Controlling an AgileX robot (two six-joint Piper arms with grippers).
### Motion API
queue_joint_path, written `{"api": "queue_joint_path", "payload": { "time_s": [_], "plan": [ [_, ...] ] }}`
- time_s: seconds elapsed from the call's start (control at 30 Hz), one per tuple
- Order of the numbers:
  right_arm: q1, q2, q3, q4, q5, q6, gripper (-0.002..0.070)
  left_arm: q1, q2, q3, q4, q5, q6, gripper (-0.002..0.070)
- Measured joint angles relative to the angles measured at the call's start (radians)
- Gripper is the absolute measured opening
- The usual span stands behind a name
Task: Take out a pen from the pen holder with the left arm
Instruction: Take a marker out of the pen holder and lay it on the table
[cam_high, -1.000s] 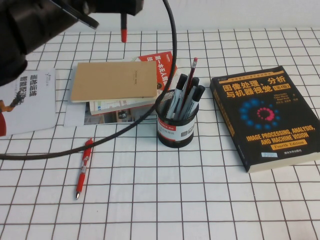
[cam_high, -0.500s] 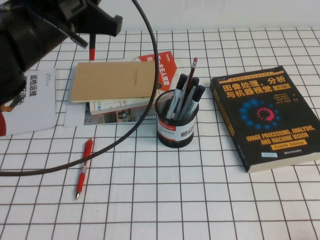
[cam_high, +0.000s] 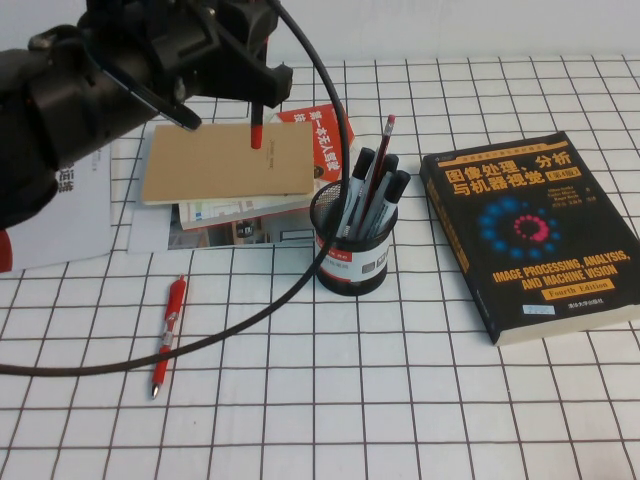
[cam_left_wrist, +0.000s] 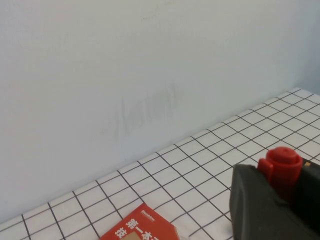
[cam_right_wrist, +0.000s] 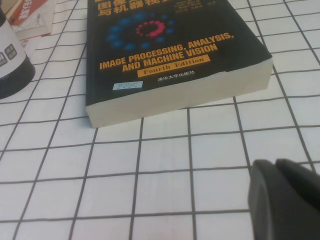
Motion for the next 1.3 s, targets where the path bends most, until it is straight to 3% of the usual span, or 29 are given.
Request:
{"api": "queue_joint_path", "payload": {
  "time_s": [1.1,1.2,1.27,1.3],
  "plan": [
    [0.0,0.0,0.0,0.0,0.0,0.0,-0.0016,0.0,-0.146,0.305,0.003,-0.05,-0.011,0.0119],
    [0.0,0.0,0.0,0.0,0.0,0.0,-0.0016,0.0,-0.146,0.308,0.124,-0.053,-0.125,0.0119],
    [0.0,0.0,0.0,0.0,0.0,0.0,-0.0016,0.0,-0.148,0.308,0.3,-0.007,-0.33,0.0119],
    [0.0,0.0,0.0,0.0,0.0,0.0,-0.0016,0.0,-0.148,0.306,0.487,0.039,-0.518,0.0119]
  ]
}}
